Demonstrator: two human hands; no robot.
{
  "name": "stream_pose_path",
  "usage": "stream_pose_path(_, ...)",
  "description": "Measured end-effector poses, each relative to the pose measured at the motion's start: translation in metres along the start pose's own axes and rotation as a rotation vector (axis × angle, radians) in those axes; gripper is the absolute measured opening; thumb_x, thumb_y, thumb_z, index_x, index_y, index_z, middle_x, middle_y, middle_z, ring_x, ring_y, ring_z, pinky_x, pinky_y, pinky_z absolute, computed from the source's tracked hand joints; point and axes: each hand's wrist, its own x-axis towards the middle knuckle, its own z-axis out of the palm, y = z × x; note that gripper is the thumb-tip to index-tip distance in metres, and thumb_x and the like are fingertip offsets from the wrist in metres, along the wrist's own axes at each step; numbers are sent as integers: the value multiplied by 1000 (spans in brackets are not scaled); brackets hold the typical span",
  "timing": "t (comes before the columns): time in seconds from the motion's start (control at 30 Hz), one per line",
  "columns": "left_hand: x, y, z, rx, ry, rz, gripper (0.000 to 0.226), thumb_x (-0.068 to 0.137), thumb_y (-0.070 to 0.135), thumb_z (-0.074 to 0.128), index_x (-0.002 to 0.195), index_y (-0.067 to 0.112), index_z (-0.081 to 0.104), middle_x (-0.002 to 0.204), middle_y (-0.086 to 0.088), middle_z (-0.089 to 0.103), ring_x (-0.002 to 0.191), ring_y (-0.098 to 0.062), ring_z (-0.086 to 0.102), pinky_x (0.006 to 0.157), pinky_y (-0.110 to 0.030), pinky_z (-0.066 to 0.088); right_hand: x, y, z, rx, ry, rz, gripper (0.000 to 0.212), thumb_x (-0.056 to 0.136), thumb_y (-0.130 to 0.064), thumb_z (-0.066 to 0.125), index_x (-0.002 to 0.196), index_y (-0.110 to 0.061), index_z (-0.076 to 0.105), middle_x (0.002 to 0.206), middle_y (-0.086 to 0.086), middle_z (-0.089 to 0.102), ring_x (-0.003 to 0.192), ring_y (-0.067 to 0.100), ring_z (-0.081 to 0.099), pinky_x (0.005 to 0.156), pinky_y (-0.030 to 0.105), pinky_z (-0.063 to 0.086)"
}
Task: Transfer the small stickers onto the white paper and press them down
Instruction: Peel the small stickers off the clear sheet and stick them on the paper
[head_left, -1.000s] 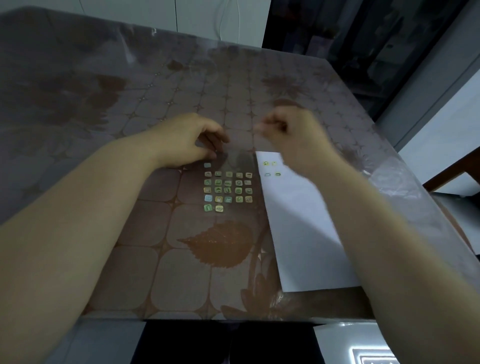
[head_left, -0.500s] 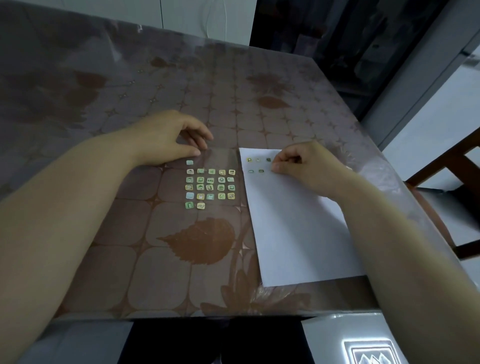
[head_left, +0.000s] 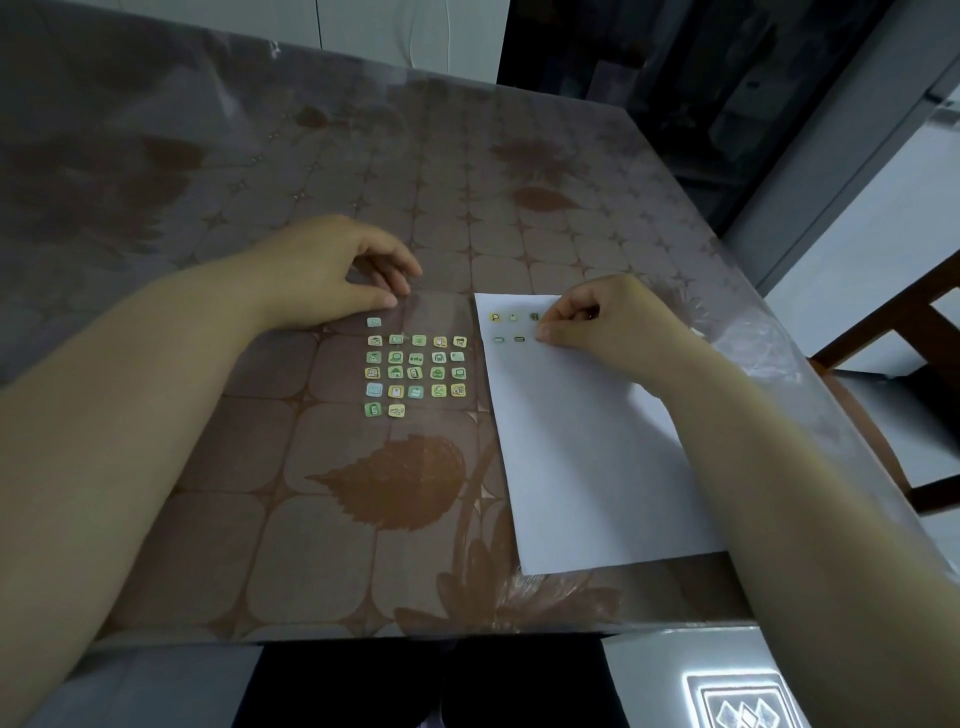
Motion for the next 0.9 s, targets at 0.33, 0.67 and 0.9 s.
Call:
stream_pose_path(0.33,-1,1,0,14,1,3,32,76,8,67,104,22,63,88,16,65,84,7,60,80,-14,45,9,-4,-4,17,0,100,23,71,-21,78,80,-17,57,68,-6,47,60,7,44,53,18,33)
stream_pose_path(0.67,-4,2,-4,-37,-27,-5,34,80,0,60,110,17,60,93,2,68,84,3,61,88,-23,46,-11,-20,-3,-135,84,-152,19,79,-31,69,71,-24,53,67,-8,42,53,6,37,49,14,33)
stream_pose_path(0.9,-5,1,-5,-87,-32,-24,37,79,-5,60,112,12,57,94,-3,67,72,16,59,76,-4,44,-5,-57,37,-307,-41,-316,11,82,-28,65,88,-23,73,85,-5,63,72,6,54,68,22,44)
